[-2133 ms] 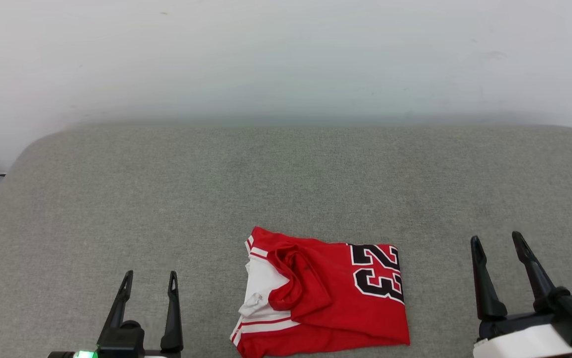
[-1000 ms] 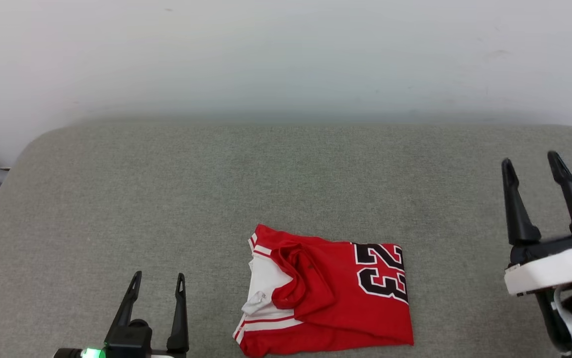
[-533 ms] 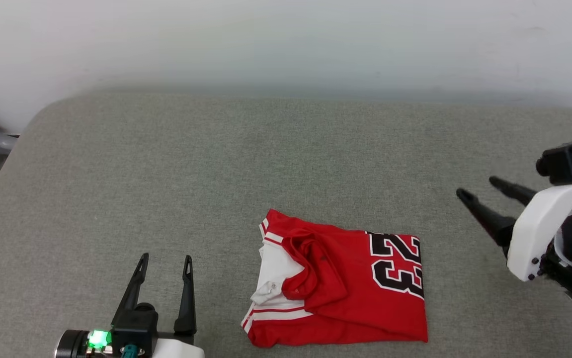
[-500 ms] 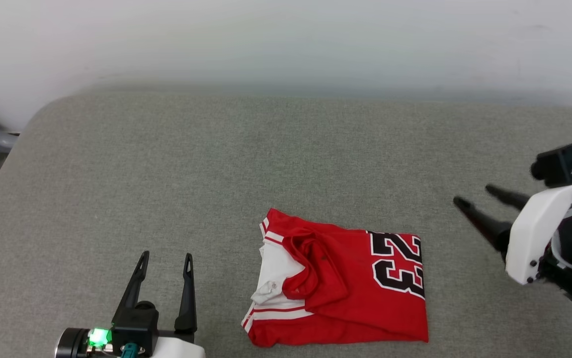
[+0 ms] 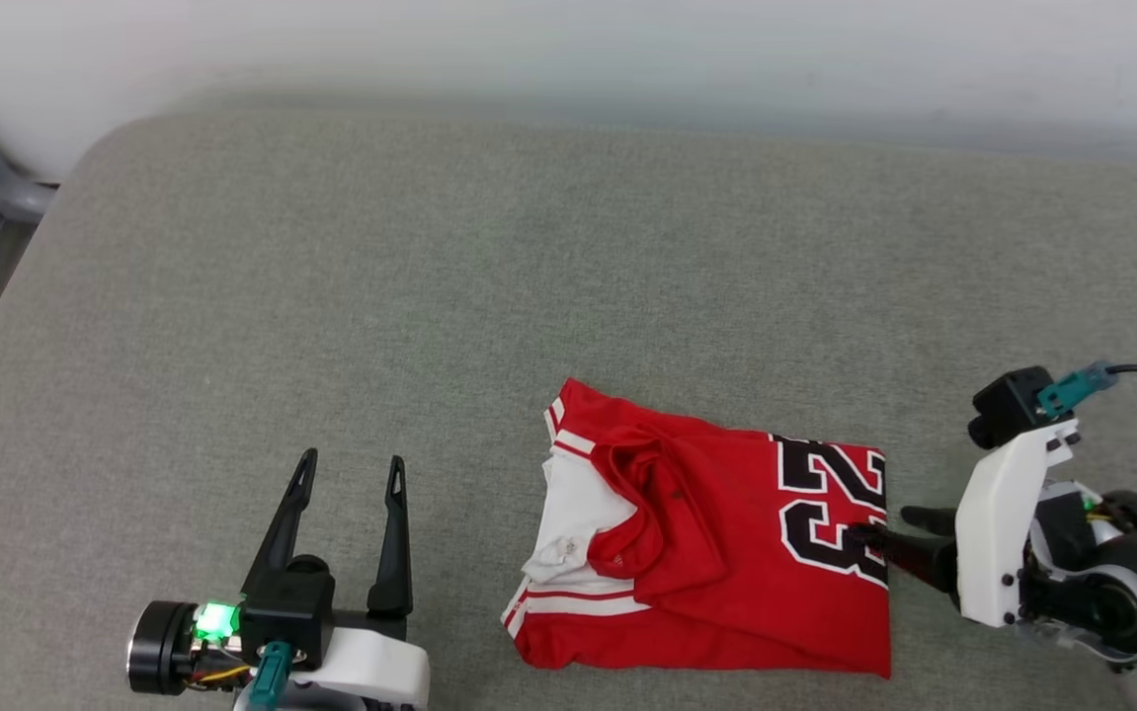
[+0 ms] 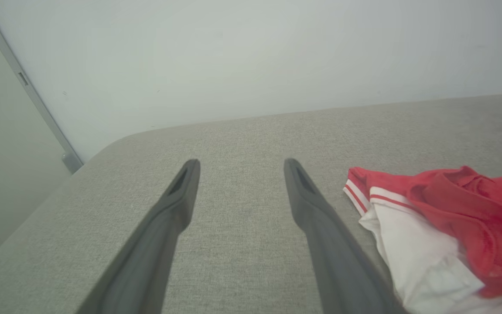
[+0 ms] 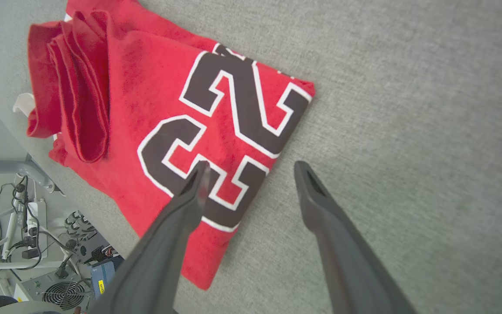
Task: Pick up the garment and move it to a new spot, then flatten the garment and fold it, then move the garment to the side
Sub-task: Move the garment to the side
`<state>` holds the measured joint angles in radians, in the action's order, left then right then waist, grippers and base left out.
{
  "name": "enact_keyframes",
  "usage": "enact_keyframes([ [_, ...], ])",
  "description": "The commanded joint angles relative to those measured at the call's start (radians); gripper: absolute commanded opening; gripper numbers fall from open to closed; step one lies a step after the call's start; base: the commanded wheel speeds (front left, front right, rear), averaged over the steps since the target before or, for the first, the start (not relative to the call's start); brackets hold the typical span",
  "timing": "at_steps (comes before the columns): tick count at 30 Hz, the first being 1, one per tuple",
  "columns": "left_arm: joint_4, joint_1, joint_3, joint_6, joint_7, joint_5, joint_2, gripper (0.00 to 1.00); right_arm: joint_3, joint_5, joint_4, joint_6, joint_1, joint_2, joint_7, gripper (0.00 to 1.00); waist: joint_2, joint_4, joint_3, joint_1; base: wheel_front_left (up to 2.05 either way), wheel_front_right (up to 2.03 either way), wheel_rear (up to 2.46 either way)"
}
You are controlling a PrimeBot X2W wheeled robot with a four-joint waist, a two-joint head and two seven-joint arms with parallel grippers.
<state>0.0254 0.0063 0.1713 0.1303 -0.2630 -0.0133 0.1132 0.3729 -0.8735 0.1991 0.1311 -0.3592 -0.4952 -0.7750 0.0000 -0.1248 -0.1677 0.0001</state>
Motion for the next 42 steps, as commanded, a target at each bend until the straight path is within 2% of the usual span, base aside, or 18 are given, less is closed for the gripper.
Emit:
enact_keyframes([
  [1,-0.001,-0.019,0.002,-0.004,-0.002,0.000,-0.005,1.00,0.009,-0.009,0.014,-0.001,0.007,0.016,0.007,1.00,0.0000,-0.016,-0.021,-0.0001,0.00,0.00,0.00],
  [9,0.010,-0.052,0.015,-0.005,-0.002,-0.001,-0.014,1.00,0.077,-0.006,0.114,-0.001,0.011,0.067,0.040,1.00,0.0000,-0.050,-0.060,-0.0001,0.00,0.00,0.00],
  [16,0.017,-0.058,0.015,-0.001,-0.002,-0.005,-0.018,1.00,0.151,-0.028,0.156,-0.001,0.032,0.071,0.075,1.00,0.0000,-0.063,-0.065,-0.0001,0.00,0.00,0.00],
  [17,0.018,-0.057,0.014,0.000,-0.002,-0.006,-0.019,1.00,0.154,-0.033,0.155,-0.001,0.030,0.068,0.089,0.91,0.0000,-0.062,-0.065,-0.0001,0.00,0.00,0.00],
  [18,0.019,-0.055,0.014,0.000,-0.002,-0.005,-0.019,1.00,0.155,-0.038,0.154,-0.001,0.026,0.065,0.104,0.41,0.0000,-0.062,-0.063,-0.0001,0.00,0.00,0.00],
  [19,0.019,-0.053,0.013,0.000,-0.002,-0.005,-0.020,1.00,0.158,-0.040,0.149,-0.001,0.020,0.060,0.117,0.00,0.0000,-0.061,-0.062,-0.0001,0.00,0.00,0.00],
  [26,0.023,-0.040,0.011,-0.004,-0.002,-0.002,-0.017,1.00,0.177,-0.042,0.082,-0.001,-0.048,0.011,0.233,0.00,0.0000,-0.041,-0.038,-0.0001,0.00,0.00,0.00],
  [33,0.024,-0.013,-0.001,0.003,-0.002,-0.001,-0.008,1.00,0.238,0.043,-0.007,-0.001,-0.112,-0.079,0.338,0.00,0.0000,0.011,0.000,-0.0001,0.00,0.00,0.00],
  [42,0.005,0.003,-0.015,0.006,-0.002,-0.003,-0.001,1.00,0.266,0.070,-0.082,-0.001,-0.182,-0.180,0.336,0.00,0.0000,0.132,0.002,-0.0001,0.00,0.00,0.00],
])
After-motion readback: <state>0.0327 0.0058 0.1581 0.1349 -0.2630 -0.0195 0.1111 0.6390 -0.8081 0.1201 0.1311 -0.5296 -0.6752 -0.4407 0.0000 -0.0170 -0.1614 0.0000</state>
